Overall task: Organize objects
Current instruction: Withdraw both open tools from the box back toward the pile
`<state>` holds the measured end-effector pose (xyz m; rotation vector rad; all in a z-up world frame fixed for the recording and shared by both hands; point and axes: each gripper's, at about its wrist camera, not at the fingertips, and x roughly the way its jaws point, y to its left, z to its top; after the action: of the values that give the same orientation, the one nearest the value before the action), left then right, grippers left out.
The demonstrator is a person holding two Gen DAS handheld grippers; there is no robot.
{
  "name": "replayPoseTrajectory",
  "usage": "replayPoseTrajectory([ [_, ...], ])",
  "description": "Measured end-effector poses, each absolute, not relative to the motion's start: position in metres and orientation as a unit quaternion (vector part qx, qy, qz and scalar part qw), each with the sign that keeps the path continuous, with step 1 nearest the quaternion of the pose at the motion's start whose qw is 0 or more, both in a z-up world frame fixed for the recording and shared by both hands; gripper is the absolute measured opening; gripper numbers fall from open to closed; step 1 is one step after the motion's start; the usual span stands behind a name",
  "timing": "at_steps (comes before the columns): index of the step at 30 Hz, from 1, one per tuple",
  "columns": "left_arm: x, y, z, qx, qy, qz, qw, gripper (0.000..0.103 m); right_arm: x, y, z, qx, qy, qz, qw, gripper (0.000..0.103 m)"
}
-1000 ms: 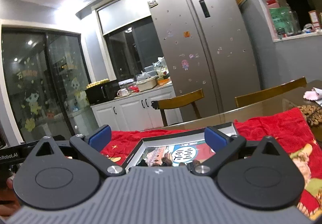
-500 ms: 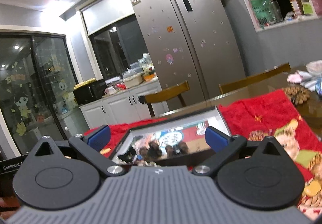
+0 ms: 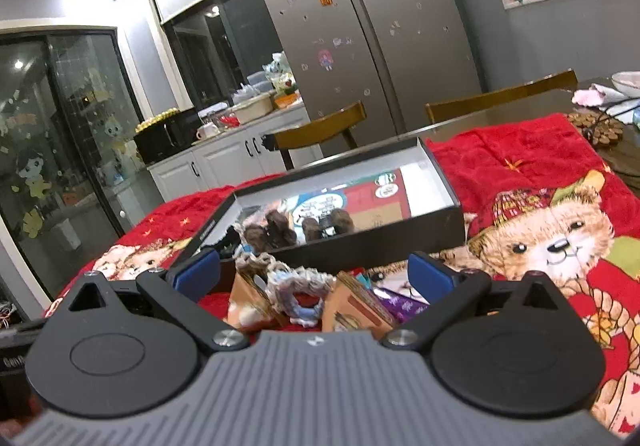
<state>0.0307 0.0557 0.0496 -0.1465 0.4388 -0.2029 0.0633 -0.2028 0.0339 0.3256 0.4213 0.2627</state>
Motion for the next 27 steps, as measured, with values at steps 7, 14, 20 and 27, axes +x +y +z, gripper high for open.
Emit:
replayPoseTrajectory([
  [7,0.03,0.041,0.034,-0.06,0.212,-0.102,0.97,0.08,0.06,-0.192,0.026,0.115,0.217,0.128,0.961,0.103],
  [14,0.045,0.035,0.023,-0.057,0.245,-0.097,0.963,0.079,0.066,-0.189,0.019,0.11,0.24,0.121,0.957,0.103],
  [20,0.063,0.035,0.014,-0.085,0.296,-0.077,0.948,0.07,0.067,-0.19,0.016,0.117,0.249,0.13,0.953,0.103],
  [27,0.075,0.036,0.007,-0.075,0.318,-0.094,0.941,0.062,0.071,-0.195,0.015,0.131,0.261,0.13,0.948,0.101],
])
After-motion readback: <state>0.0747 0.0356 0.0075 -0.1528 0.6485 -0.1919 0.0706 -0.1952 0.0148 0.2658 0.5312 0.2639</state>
